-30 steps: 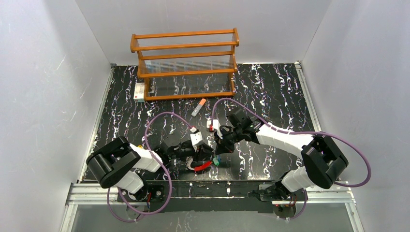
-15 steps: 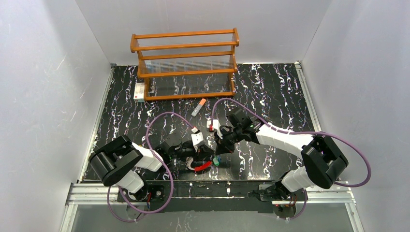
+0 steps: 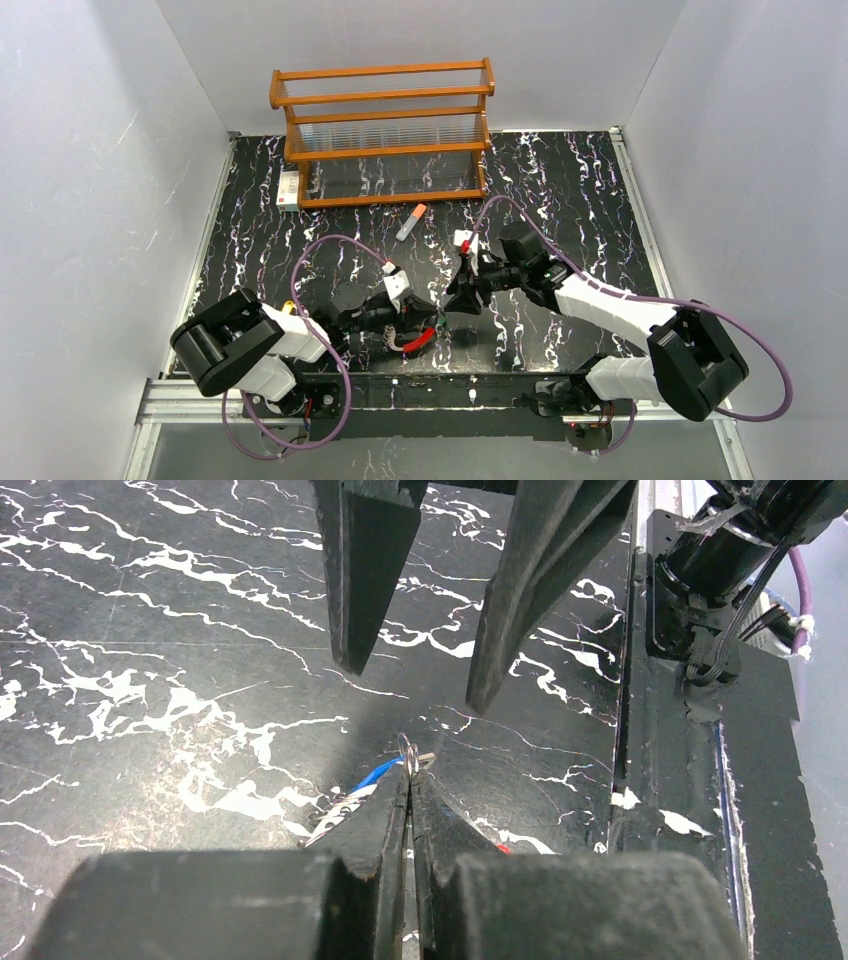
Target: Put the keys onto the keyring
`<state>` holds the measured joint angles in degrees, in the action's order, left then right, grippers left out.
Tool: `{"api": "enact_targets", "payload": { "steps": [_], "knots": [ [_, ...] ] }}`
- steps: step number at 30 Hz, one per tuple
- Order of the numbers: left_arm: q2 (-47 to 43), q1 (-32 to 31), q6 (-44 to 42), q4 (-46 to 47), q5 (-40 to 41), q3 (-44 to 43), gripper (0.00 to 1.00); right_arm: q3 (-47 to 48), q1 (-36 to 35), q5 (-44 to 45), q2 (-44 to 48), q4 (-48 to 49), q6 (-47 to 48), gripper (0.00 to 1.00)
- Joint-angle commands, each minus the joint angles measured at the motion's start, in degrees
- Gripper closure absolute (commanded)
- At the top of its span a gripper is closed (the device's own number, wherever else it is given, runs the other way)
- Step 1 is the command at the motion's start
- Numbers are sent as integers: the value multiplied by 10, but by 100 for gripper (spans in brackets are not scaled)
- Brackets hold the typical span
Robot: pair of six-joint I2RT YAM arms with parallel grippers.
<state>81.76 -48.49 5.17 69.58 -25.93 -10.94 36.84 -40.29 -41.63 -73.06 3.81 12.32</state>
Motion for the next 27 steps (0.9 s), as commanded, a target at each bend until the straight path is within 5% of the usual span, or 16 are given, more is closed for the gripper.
{"api": "enact_targets", "payload": {
  "steps": [1, 14, 27],
  "knots": [
    [-19, -1, 28, 89, 24, 23, 100, -39, 27, -60, 30, 114, -52, 44],
    [-6, -1, 43, 160, -15, 30, 100, -80, 33, -145, 32, 208, -50, 39],
    [-17, -2, 42, 162, -16, 36, 100, -71, 33, -159, -18, 258, -76, 57]
  ]
}}
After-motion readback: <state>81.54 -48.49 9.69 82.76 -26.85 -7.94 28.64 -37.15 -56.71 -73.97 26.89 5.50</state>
